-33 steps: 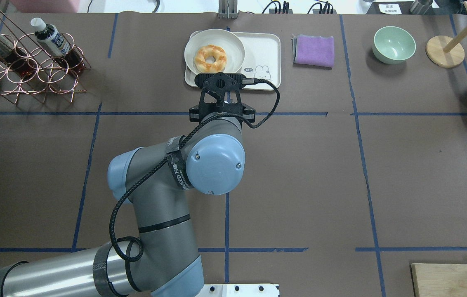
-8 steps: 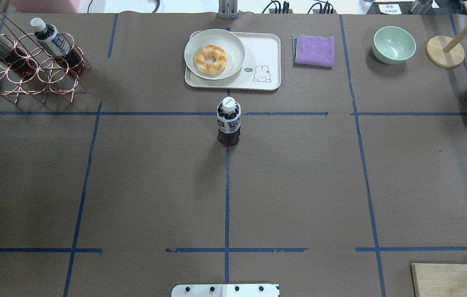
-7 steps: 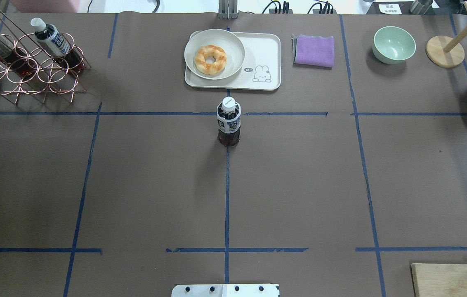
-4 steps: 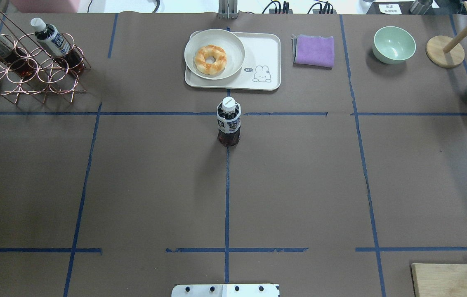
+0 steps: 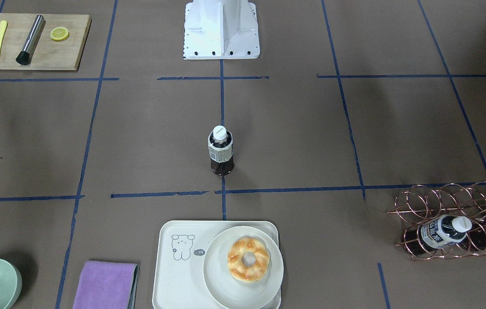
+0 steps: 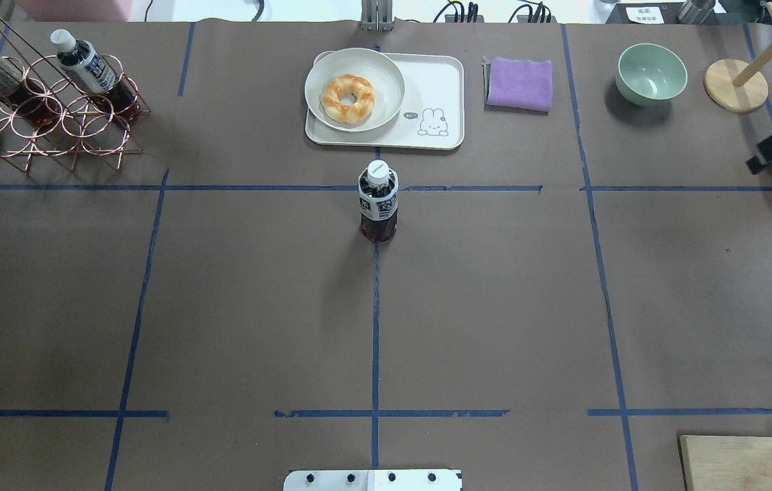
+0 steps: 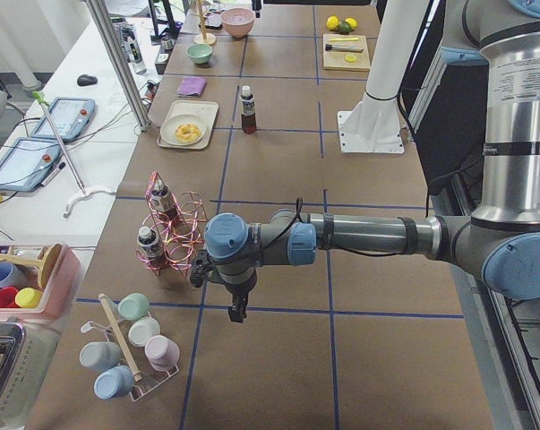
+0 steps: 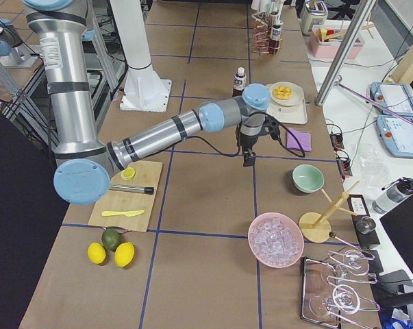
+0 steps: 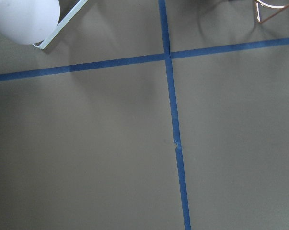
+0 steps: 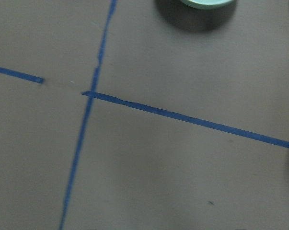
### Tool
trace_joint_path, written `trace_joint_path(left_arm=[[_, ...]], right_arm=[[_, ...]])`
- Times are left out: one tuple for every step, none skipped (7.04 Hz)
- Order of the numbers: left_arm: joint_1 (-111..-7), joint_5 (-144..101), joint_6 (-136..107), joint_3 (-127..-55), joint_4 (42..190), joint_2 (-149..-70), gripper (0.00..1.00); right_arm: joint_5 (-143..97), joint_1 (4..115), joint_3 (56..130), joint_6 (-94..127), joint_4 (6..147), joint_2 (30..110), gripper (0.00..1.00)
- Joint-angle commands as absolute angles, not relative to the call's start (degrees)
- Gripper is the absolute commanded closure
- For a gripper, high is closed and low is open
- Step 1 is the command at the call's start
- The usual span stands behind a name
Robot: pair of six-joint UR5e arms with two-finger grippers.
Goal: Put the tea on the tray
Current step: 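Reach the right gripper to the standing tea bottle and grasp it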
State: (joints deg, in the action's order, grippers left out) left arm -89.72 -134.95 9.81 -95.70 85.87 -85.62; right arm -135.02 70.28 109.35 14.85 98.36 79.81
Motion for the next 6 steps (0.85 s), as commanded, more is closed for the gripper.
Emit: trace_joint_path(left_arm=[[-89.65, -134.56, 9.67, -96.33, 85.87, -84.81, 0.00], [-89.65, -134.56, 9.67, -96.33, 85.87, -84.81, 0.00], [-89.65, -134.56, 9.67, -96.42, 85.87, -84.81, 0.00], [-89.65, -134.56, 9.58, -96.42, 85.87, -84.81, 0.00], [-89.65, -134.56, 9.58, -96.33, 85.87, -84.81, 0.00], [-89.65, -134.56, 9.49, -96.33, 85.87, -84.81, 0.00]], right_arm=[[-132.03, 60.42, 110.13, 34.02, 98.79, 69.04, 0.00], [-129.31, 55.33, 109.78, 41.50, 98.88, 64.73, 0.00], [-125.98, 51.19, 109.51, 48.36, 98.88, 60.86, 0.00], [-122.64, 47.41, 108.82, 55.21, 98.96, 56.64, 0.00], [-119.65, 44.85, 107.33, 59.37, 98.96, 52.25, 0.00], [-119.45, 43.35, 102.44, 62.89, 99.14, 46.12, 0.00]])
